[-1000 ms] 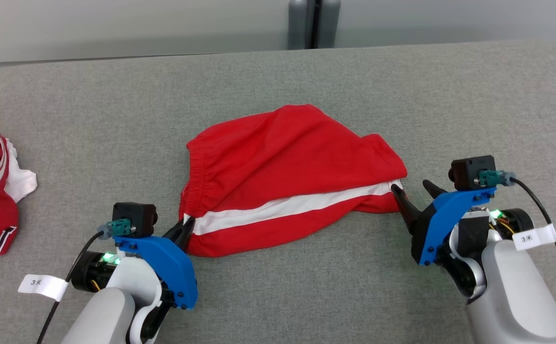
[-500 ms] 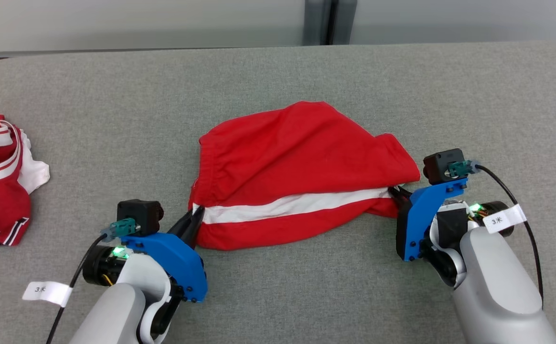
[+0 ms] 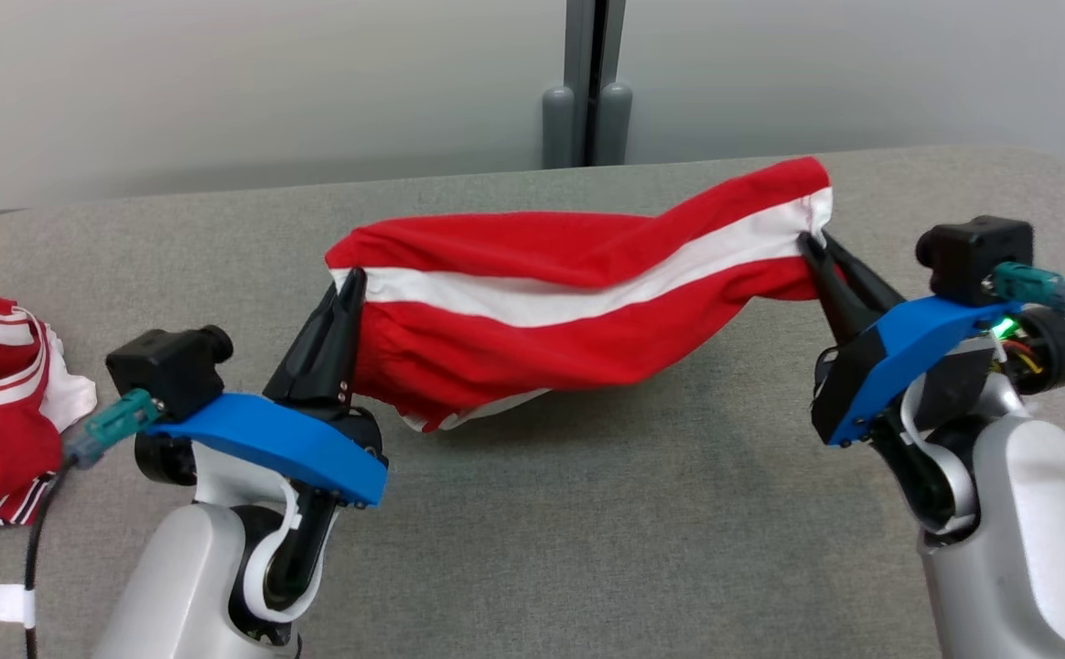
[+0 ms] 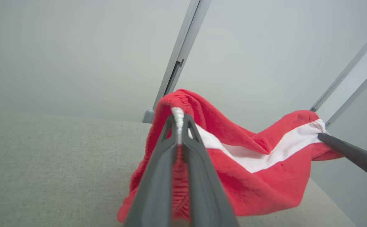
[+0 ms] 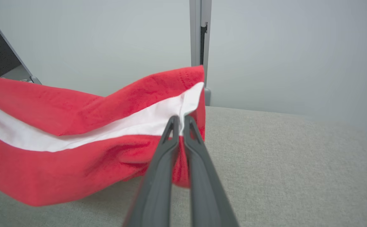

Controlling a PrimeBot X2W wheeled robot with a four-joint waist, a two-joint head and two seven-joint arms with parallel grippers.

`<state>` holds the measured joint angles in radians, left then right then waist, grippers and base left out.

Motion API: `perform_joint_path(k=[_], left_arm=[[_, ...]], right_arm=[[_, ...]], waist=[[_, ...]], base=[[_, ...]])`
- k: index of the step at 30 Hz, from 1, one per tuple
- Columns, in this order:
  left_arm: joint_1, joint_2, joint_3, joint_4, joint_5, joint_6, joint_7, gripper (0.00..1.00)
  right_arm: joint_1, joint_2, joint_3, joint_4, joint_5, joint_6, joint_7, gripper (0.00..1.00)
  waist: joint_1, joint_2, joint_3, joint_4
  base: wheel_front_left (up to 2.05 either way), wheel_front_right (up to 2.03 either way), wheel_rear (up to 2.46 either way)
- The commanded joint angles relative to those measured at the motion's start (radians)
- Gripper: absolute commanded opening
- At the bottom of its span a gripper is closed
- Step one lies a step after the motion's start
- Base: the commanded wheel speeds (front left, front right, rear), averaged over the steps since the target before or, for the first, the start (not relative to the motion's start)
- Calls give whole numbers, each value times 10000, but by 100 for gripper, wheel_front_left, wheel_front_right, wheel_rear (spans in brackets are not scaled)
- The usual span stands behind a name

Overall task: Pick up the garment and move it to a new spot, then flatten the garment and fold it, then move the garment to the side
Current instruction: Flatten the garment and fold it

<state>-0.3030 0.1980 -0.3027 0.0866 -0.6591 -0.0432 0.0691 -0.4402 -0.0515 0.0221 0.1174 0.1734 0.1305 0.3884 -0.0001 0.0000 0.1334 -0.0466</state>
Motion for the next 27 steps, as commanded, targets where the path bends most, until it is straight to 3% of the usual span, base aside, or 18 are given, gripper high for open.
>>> perform_joint_path(k=[1, 8, 13, 18, 19, 27], left_arm=[[82, -42, 142, -310, -181, 80, 65, 0], [-13, -495, 988, -2022, -2157, 236, 843, 0], [210, -484, 1174, -2232, -2598, 478, 1221, 0], [-726, -616, 1603, -1455, -3157, 513, 1269, 0], [-1117, -424, 1658, -1237, -3001, 454, 1260, 0], [-4900, 229, 2282, 877, -2275, 2, 298, 0]], right_arm=[[180, -79, -72, -423, 78, 6, 108, 0], [571, -288, -263, -2644, 267, 6, 931, 0], [835, -213, -364, -2915, 472, 6, 1409, 0], [-462, -155, -97, -1789, 922, 6, 779, 0], [-934, -176, 37, -1420, 965, 6, 491, 0], [-5299, -207, 879, 1783, 820, 6, -2704, 0]], waist=[[1, 0, -142, -131], [1, 0, -211, -261], [1, 0, 80, -326], [1, 0, 951, -438], [1, 0, 1196, -474], [1, 0, 2606, -776]], base=[[0, 0, 0], [0, 0, 0], [0, 0, 0], [0, 0, 0], [0, 0, 0], [0, 0, 0]])
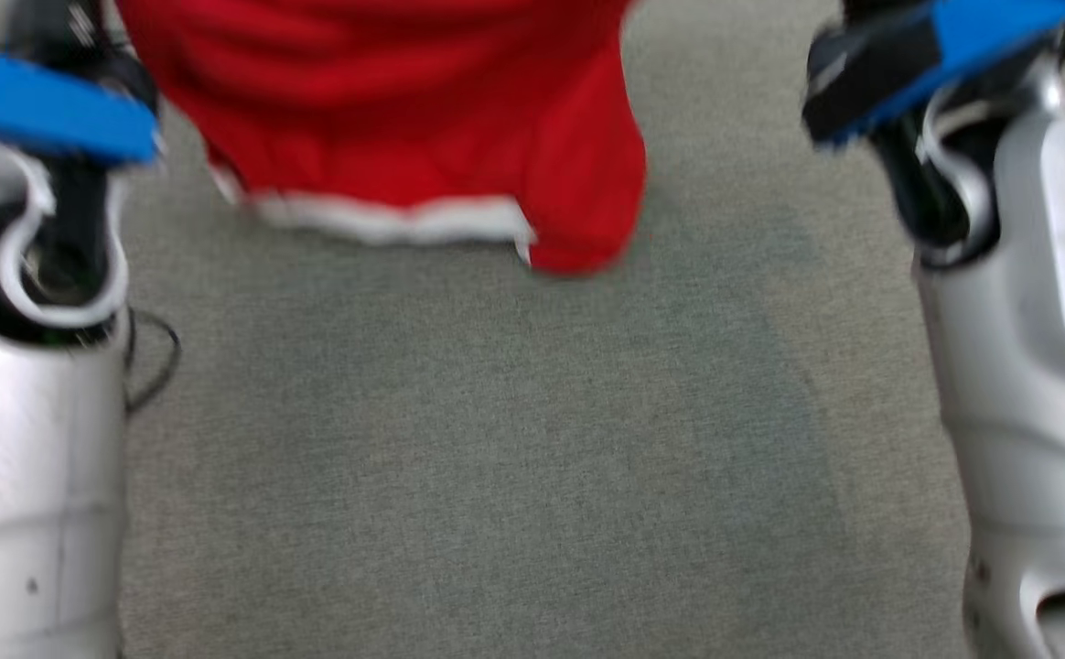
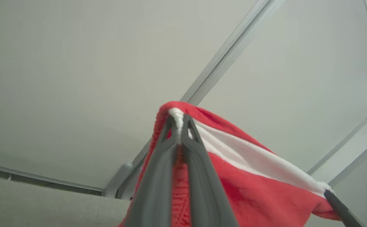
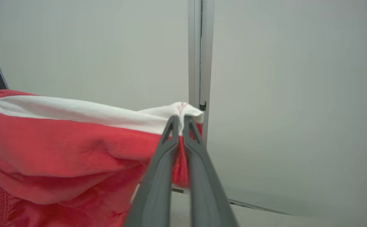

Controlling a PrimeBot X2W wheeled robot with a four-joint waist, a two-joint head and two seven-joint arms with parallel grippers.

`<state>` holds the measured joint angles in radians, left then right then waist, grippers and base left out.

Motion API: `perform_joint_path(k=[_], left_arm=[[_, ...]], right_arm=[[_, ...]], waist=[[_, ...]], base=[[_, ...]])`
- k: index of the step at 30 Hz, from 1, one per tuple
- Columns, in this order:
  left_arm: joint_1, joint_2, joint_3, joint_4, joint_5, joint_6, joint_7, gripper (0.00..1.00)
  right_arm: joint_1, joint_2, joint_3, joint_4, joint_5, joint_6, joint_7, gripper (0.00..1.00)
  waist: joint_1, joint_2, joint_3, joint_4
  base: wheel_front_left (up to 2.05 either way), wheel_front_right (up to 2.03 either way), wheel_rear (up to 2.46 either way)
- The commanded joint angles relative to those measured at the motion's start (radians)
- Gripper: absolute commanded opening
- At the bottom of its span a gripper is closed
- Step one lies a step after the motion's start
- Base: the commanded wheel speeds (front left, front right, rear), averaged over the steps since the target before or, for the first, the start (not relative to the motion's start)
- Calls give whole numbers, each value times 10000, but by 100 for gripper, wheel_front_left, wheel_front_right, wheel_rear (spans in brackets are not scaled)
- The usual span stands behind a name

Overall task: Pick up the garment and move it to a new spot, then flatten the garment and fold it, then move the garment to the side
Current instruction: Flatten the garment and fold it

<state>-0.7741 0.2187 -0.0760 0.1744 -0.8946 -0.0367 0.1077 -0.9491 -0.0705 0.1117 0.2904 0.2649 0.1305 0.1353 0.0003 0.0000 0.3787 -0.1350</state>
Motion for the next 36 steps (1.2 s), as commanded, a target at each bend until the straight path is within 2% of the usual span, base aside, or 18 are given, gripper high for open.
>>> perform_joint_path(k=[1, 6, 9, 14, 20, 26, 29, 33, 36], left_arm=[[-585, 51, 76, 106, 160, -111, -294, 0], [-1885, 136, 250, 607, 358, -520, -1326, 0], [-1992, 62, 296, 749, 250, -709, -1954, 0], [-1041, -57, -221, 992, 2, -917, -2642, 0], [840, 72, -1725, 1439, -200, -954, -3239, 0], [3181, 328, -2938, 1393, -653, -957, -3585, 0], [3981, 521, -3152, 1176, -836, -957, -3610, 0], [5554, 816, -3371, 513, -1094, -939, -3634, 0], [6588, 1014, -3437, -198, -1136, -660, -3605, 0]], right_arm=[[-689, -15, -27, 377, -165, 4, -629, 0], [-2206, -162, 60, 1782, -461, 3, -2505, 0], [-2391, -231, 168, 2491, -354, 3, -2990, 0], [-1761, -561, 649, 3456, -13, 1, -3129, 0], [-73, -1039, 1526, 4043, 924, 4, -2360, 0], [2257, -1795, 2074, 3189, 2052, 4, -1142, 0], [3106, -2105, 2041, 2607, 2322, 4, -622, 0], [4849, -2574, 1265, 1094, 2527, -3, 463, 0], [6404, -2502, 339, -409, 2310, -7, 1502, 0]], waist=[[-3, 0, 283, 82], [-3, 0, 604, 27], [-3, 0, 672, 18], [-3, 0, 738, 55], [-3, 0, 460, 207], [-3, 0, -331, 292], [-3, 0, -658, 320], [-3, 0, -1310, 413], [-3, 0, -1702, 552]], base=[[0, 0, 0], [0, 0, 0], [0, 0, 0], [0, 0, 0], [0, 0, 0], [0, 0, 0], [0, 0, 0], [0, 0, 0], [0, 0, 0]])
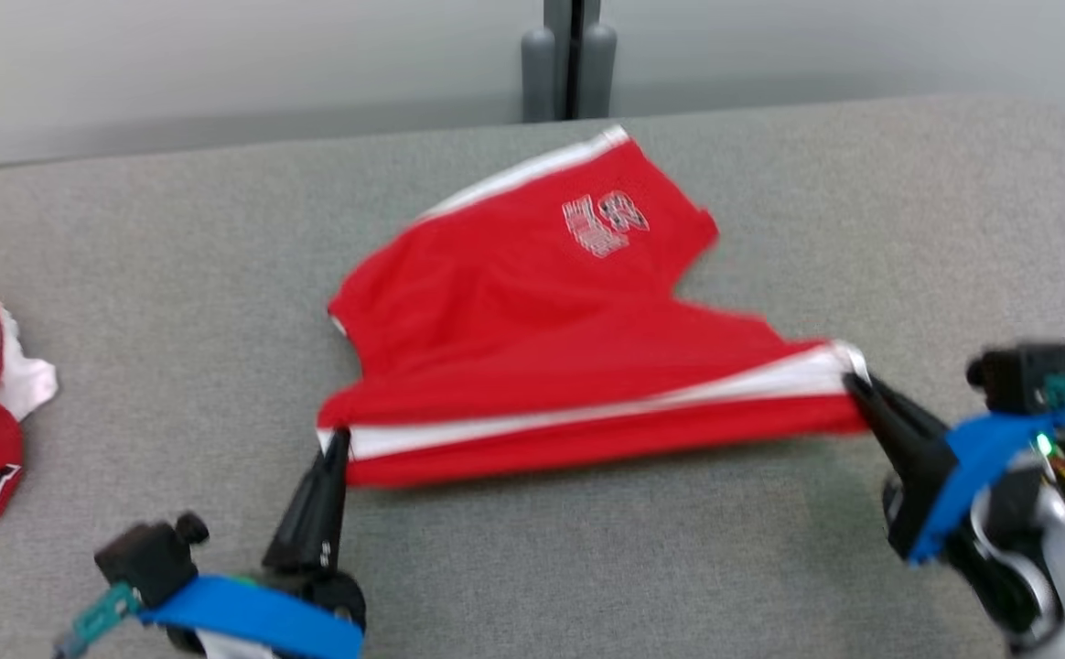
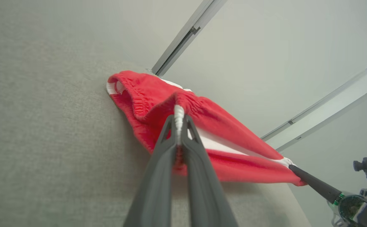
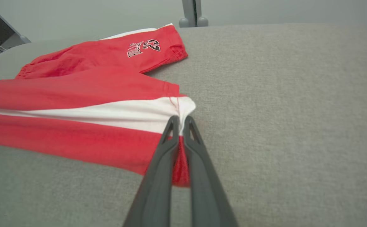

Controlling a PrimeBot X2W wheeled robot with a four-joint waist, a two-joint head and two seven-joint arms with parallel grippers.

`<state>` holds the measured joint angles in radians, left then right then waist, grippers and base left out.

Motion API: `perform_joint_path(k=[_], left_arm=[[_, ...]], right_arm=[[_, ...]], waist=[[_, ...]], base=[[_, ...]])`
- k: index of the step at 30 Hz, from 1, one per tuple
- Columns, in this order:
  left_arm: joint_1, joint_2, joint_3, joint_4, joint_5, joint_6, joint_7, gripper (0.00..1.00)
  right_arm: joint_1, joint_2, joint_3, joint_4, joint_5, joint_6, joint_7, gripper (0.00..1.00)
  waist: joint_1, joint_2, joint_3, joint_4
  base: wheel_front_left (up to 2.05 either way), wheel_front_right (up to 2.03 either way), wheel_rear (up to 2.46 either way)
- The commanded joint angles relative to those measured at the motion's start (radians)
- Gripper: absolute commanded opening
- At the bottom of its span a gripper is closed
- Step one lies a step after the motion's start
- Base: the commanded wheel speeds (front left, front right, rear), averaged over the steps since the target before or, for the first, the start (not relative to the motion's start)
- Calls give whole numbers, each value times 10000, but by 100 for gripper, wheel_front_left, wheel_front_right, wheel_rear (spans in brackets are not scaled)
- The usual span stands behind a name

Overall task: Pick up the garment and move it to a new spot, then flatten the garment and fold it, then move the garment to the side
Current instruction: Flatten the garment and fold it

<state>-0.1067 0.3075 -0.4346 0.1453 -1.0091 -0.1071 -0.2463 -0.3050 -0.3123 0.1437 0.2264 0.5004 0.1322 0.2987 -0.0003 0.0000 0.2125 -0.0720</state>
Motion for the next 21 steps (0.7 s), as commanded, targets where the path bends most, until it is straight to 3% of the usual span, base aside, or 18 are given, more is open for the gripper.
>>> perform_joint_path(k=[1, 7, 11, 15, 21], left_arm=[[250, 182, 59, -202, 39, 166, 13, 0], [1858, 384, -298, -2175, -200, 1317, 825, 0], [2378, 569, -409, -3147, -258, 1855, 1207, 0], [2044, 576, -382, -3183, -20, 2255, 1350, 0], [807, 138, -322, -2604, 92, 2439, 1477, 0]], right_arm=[[490, 4, -366, -343, -168, -25, 236, 0], [3381, 1421, -2214, -4338, -1092, -16, 2482, 0], [4262, 2082, -2768, -6098, -1695, -15, 3446, 0], [3951, 2286, -2778, -6492, -1777, -15, 3511, 0], [2226, 1715, -2301, -5543, -1777, -13, 3121, 0]], waist=[[3, 0, -135, -27], [3, 0, -323, 172], [3, 0, -287, 228], [3, 0, -197, 361], [3, 0, 164, 600]], base=[[0, 0, 0], [0, 0, 0], [0, 0, 0], [0, 0, 0], [0, 0, 0]])
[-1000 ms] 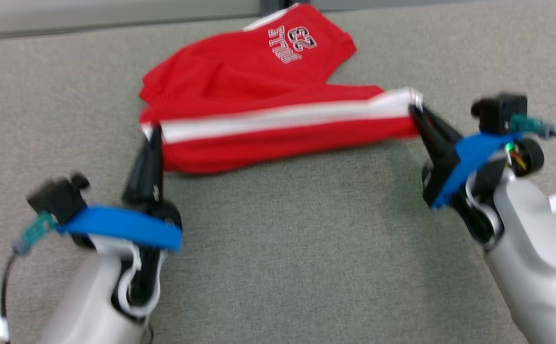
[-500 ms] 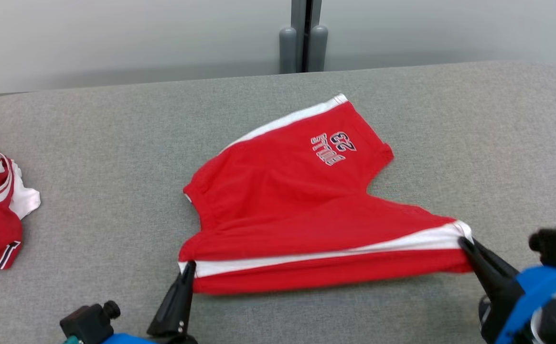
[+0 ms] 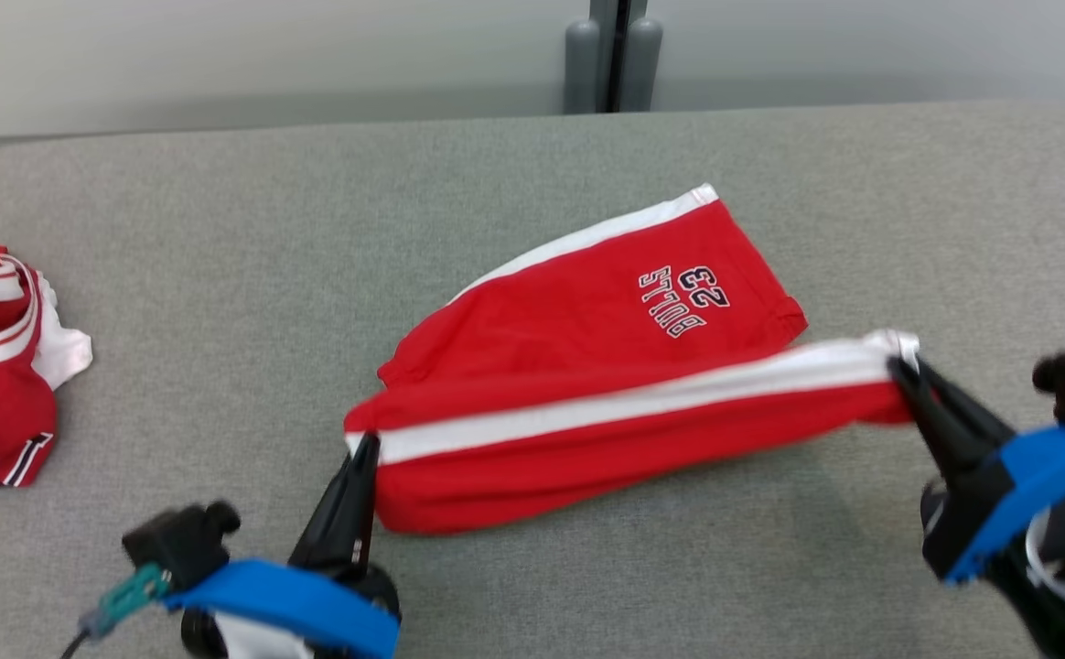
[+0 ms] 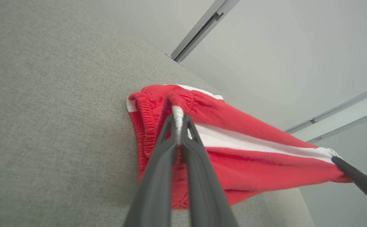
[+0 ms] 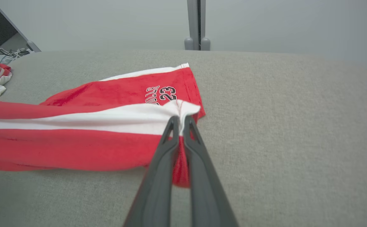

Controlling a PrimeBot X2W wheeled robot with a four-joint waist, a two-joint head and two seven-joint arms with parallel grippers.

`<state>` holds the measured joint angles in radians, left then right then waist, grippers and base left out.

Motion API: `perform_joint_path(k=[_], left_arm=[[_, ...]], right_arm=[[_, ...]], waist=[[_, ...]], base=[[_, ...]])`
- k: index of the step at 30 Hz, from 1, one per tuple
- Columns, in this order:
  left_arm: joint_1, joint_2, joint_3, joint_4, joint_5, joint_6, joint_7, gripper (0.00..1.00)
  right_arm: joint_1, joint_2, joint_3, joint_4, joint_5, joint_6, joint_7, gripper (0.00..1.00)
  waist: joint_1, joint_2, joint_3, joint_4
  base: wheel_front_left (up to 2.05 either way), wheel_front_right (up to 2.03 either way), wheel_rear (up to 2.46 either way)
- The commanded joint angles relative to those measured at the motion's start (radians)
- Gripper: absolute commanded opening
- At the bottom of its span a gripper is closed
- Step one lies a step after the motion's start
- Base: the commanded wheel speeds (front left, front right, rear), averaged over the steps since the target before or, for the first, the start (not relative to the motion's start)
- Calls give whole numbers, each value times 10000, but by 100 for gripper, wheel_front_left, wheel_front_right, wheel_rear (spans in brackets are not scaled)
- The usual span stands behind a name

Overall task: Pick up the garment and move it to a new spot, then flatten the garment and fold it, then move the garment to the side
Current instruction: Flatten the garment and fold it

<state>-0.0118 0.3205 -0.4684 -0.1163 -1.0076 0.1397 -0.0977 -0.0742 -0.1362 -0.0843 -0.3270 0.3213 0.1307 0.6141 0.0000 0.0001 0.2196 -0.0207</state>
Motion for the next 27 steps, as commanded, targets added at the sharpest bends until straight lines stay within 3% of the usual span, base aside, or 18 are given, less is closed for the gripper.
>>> perform_joint_path(k=[1, 13, 18, 21, 22, 23, 24, 25, 26, 27], left_arm=[[-453, -5, -46, 168, 160, -83, 53, 0], [-3960, -1450, -31, 3363, 430, -712, -480, 0], [-4693, -1916, -119, 4497, 440, -1009, -778, 0], [-4825, -2089, -231, 4997, 404, -1192, -813, 0], [-4831, -2129, -265, 5135, 361, -1243, -807, 5], [-4798, -2146, -321, 5272, 356, -1296, -803, 18], [-4745, -2155, -368, 5375, 368, -1322, -802, 30], [-4672, -2171, -397, 5455, 332, -1333, -785, 46], [-4596, -2166, -436, 5529, 319, -1350, -746, 74], [-4523, -2151, -477, 5564, 330, -1356, -718, 100]], right_arm=[[-453, -206, 65, 259, 36, 2, -133, 0], [-5011, -1721, 2008, 4154, 679, 4, -3045, 0], [-5728, -2209, 2582, 5346, 901, 2, -4447, 0], [-5575, -2453, 2786, 6235, 1086, 4, -4377, 0], [-5501, -2503, 2853, 6473, 1148, 4, -4290, 0], [-5451, -2548, 2907, 6662, 1215, 4, -4248, 0], [-5377, -2567, 2891, 6878, 1284, 4, -4168, 6], [-5273, -2608, 2939, 7056, 1283, 4, -4047, 37], [-5226, -2636, 2958, 7212, 1305, 4, -3951, 78], [-5206, -2653, 2912, 7351, 1352, 2, -3849, 100]], waist=[[0, -1, 219, 143], [0, -1, 1845, 945], [0, -1, 2205, 1122], [0, -1, 2218, 1139], [0, -1, 2201, 1134], [0, -1, 2166, 1113], [0, -1, 2123, 1086], [0, -1, 2066, 1063], [0, -1, 1996, 1034], [0, -1, 1927, 1007]], base=[[0, 0, 0], [0, 0, 0], [0, 0, 0], [0, 0, 0], [0, 0, 0], [0, 0, 0], [0, 0, 0], [0, 0, 0], [0, 0, 0], [0, 0, 0]])
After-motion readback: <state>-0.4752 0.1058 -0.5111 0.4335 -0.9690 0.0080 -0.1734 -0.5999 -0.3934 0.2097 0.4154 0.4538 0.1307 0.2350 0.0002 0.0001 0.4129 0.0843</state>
